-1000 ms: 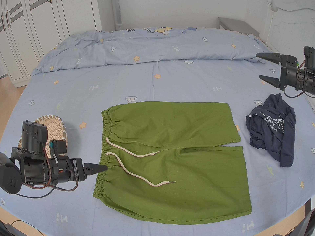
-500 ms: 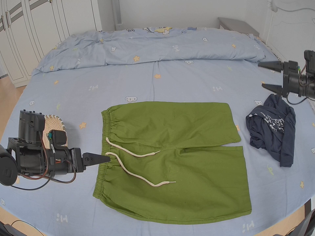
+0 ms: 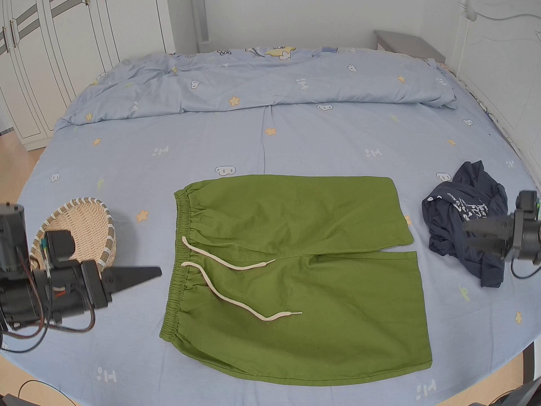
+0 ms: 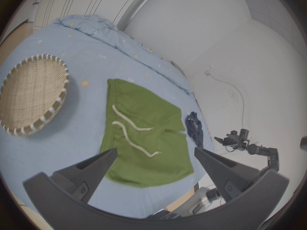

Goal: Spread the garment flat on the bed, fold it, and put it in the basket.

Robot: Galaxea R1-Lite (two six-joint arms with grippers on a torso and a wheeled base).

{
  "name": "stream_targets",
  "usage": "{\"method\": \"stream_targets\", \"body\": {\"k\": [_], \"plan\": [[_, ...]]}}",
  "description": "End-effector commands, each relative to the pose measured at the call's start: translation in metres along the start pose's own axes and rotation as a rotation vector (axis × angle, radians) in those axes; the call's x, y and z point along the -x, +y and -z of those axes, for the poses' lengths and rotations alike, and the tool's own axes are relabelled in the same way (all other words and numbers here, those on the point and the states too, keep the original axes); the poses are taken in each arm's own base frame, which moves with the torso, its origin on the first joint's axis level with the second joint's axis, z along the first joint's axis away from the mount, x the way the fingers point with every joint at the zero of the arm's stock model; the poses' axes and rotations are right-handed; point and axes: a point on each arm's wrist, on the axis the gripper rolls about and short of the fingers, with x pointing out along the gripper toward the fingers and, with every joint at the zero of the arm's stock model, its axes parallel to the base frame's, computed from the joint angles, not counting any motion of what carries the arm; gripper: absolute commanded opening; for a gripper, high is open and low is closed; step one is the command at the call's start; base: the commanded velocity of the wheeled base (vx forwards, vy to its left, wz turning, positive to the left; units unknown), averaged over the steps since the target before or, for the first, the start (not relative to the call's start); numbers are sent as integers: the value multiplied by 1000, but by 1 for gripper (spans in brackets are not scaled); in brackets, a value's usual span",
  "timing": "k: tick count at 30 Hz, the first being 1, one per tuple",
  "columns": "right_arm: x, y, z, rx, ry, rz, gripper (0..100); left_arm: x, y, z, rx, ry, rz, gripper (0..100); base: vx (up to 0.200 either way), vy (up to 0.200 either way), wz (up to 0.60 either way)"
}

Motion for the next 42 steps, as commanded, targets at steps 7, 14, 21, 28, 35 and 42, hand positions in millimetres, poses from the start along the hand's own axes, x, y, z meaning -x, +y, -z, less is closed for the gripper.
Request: {"method": "stream_targets", "body": {"k": [7, 14, 21, 28, 35, 42], "plan": [[31, 11, 88, 76, 5, 36, 100, 28, 31, 70, -62, 71, -77, 100, 0, 0, 0], [20, 7, 62, 139, 10, 13, 100, 11, 39, 63, -217, 123, -94, 100, 0, 0, 0], [3, 1, 54, 116, 71, -20, 100, -34, 60, 46, -291, 136, -99, 100, 0, 0, 0], [1, -2, 51, 105, 76, -16, 100, -59, 83, 53, -257, 188, -136, 100, 0, 0, 0], [1, -1, 51, 108, 75, -17, 100, -64, 93, 56, -232, 182, -146, 100, 0, 0, 0], [1, 0, 51, 111, 77, -20, 100, -70, 98, 61, -210, 221, -152, 100, 0, 0, 0]]}}
